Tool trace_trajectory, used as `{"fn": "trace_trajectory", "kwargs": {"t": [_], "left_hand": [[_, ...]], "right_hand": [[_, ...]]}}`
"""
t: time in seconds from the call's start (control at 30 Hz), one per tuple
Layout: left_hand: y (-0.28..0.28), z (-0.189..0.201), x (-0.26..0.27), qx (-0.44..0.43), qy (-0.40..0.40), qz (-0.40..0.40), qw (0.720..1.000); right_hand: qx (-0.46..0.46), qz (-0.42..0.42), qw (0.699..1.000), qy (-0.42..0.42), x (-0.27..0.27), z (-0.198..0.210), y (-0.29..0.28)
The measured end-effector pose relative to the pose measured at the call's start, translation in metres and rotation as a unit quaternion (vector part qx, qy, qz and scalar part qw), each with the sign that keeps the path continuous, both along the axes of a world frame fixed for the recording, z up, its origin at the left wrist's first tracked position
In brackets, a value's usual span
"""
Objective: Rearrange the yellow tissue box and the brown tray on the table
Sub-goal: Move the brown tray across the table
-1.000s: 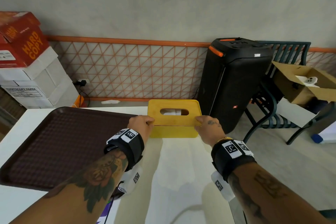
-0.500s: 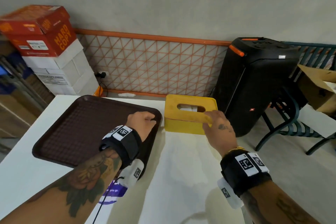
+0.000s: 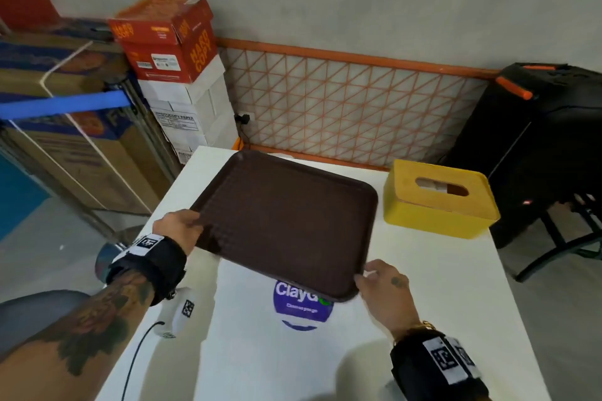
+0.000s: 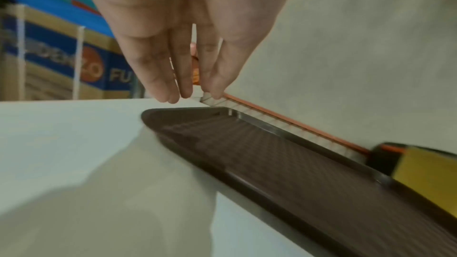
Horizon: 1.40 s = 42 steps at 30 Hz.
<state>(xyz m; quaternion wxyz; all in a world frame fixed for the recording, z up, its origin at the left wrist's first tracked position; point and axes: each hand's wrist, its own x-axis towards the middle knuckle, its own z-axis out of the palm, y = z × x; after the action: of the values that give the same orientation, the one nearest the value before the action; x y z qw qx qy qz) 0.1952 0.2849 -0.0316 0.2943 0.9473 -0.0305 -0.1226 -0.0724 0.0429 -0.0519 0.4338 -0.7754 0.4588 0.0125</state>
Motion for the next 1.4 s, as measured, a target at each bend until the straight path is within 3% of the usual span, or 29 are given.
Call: {"fn": "trace_trajectory", "kwargs": {"t": [0.23, 0.4, 0.57, 0.83, 1.0, 1.4], "left_hand": [[0.036, -0.035, 0.065, -0.085, 0.085, -0.023, 0.992], [0.037, -0.043, 0.081, -0.062, 0.084, -0.050, 0.993], [0.061, -0.039, 0.085, -0.022, 0.083, -0.054, 0.995], [0.116, -0.059, 0.095, -0.096, 0.113, 0.017, 0.989], [0.110, -0.065, 0.101, -0.081, 0.084, 0.008, 0.993], [0.106, -0.097, 0.140, -0.132, 0.116, 0.052, 0.983]], "right_hand": [[-0.041, -0.132, 0.990, -0.037, 0.011, -0.019, 0.045], [0.004, -0.199, 0.977, -0.079, 0.020, -0.016, 0.055], [-0.020, -0.179, 0.982, -0.060, 0.041, -0.020, 0.051], [-0.039, -0.134, 0.988, -0.069, 0.069, -0.033, 0.056], [-0.044, -0.145, 0.986, -0.067, 0.078, -0.037, 0.050], [-0.040, -0.111, 0.993, -0.008, 0.097, -0.034, 0.041]]}}
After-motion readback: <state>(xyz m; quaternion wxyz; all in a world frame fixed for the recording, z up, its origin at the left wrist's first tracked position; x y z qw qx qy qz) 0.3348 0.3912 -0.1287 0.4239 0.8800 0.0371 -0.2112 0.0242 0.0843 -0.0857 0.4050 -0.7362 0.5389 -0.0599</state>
